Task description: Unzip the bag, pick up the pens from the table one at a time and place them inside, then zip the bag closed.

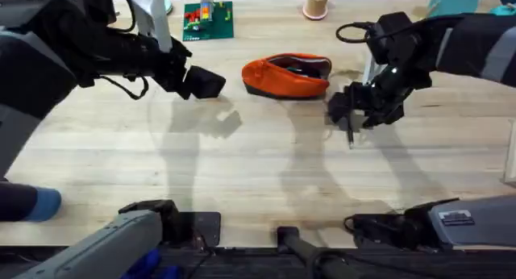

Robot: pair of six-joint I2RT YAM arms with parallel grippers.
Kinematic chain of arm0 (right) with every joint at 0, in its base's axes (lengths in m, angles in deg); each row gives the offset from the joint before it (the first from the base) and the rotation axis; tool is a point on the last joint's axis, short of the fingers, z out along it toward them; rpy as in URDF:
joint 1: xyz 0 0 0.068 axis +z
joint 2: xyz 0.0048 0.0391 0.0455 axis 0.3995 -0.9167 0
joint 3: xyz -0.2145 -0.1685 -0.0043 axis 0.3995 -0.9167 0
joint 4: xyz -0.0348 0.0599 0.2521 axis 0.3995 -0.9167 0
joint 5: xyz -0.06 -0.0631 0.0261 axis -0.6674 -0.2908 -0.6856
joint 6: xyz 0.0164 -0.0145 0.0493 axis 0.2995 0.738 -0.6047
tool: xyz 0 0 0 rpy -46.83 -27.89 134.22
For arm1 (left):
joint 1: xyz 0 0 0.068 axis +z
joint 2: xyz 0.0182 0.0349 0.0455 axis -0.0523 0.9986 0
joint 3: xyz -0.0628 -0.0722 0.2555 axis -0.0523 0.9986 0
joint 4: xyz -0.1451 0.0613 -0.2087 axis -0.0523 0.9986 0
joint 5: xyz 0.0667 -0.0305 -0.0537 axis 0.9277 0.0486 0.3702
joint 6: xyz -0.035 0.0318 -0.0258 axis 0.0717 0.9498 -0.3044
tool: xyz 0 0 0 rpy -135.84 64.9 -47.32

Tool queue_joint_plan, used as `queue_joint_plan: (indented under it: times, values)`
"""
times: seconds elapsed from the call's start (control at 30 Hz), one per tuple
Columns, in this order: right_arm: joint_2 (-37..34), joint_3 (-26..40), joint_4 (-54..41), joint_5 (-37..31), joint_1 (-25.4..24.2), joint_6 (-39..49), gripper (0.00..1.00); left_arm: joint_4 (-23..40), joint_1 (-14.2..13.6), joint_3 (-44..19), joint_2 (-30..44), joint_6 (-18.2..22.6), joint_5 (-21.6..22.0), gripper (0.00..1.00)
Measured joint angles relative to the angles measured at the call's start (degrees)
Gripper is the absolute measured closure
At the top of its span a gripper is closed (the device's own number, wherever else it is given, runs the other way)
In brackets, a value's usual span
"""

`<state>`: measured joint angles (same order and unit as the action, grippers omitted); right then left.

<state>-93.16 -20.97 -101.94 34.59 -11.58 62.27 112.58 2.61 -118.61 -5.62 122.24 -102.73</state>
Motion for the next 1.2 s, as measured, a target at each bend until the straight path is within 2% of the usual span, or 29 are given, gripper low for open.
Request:
queue_joint_plan:
  times: [0.2,0.27,0.6,0.8,0.97,1.2]
  values:
    - [0.0,-0.2,0.0,-0.8,-0.2,-1.4,0.822,0.0,0.0,0.0,0.0,0.0,0.0,0.006]
    - [0.0,-0.2,0.2,-0.3,-0.2,-1.9,0.944,0.0,0.0,0.0,0.0,0.0,0.0,0.007]
    - [0.0,-0.1,0.0,-0.1,-0.2,-2.8,0.961,0.0,0.0,0.0,0.0,0.0,0.0,0.007]
    - [-1.6,2.0,-3.5,0.4,-0.2,-3.0,0.968,0.0,0.0,0.0,0.0,0.0,0.0,0.007]
    - [-2.8,8.1,-8.9,0.6,-1.0,-2.8,0.967,0.0,0.0,0.0,0.0,0.0,0.0,0.007]
    - [-2.8,21.8,-10.4,0.5,-2.9,1.0,0.967,0.0,0.0,0.0,0.0,0.0,0.0,0.007]
